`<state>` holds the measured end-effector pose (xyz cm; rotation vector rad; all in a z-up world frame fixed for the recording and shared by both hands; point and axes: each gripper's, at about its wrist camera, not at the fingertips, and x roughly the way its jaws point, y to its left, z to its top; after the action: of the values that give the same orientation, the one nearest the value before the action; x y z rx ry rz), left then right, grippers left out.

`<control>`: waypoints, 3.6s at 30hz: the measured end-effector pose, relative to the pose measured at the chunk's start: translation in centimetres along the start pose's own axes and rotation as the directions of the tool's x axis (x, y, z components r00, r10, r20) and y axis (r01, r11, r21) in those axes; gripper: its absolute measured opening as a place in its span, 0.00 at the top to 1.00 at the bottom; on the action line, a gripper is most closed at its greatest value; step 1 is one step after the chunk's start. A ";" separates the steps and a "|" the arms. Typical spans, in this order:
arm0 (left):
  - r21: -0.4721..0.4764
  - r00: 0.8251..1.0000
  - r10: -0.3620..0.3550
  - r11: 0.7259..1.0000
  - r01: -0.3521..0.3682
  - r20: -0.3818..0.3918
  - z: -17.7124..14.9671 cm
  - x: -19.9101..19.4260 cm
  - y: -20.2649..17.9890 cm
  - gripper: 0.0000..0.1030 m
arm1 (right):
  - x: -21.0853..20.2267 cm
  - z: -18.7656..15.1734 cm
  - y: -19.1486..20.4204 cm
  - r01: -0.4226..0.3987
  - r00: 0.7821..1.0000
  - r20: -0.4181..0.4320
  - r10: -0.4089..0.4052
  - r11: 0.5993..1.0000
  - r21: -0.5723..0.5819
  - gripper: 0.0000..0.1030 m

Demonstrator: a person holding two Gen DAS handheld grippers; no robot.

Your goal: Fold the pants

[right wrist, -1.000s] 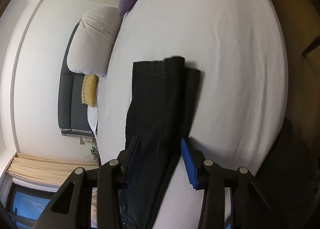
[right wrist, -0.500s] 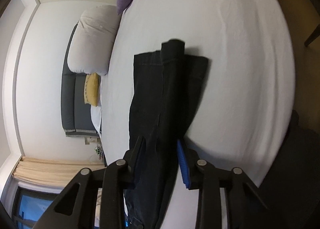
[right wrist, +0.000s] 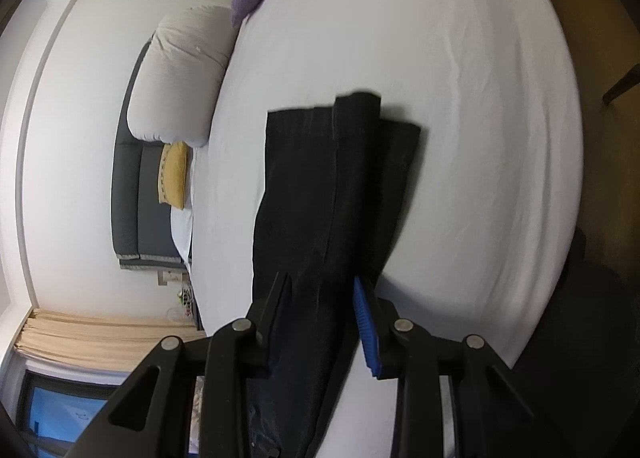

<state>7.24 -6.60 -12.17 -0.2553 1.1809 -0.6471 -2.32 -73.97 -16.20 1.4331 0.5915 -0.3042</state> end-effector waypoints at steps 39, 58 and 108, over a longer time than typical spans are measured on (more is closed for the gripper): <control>-0.005 1.000 -0.003 1.000 0.003 -0.010 0.2 -0.1 0.2 0.93 | 1.3 0.4 -1.4 -0.064 0.998 -0.008 0.064 0.997 0.036 0.76; -0.004 1.000 -0.001 1.000 0.001 -0.021 0.3 0.0 0.1 0.93 | -3.5 3.8 -1.3 0.056 0.982 0.179 -0.055 0.998 0.002 0.50; -0.007 0.999 0.020 1.000 -0.021 -0.039 0.2 0.8 -0.5 0.93 | 0.0 2.5 6.1 0.026 0.989 0.145 0.025 0.941 -0.337 0.88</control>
<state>7.44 -7.51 -12.43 -0.2380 1.2218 -0.6320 1.41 -75.66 -11.05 1.0684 0.4957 -0.2909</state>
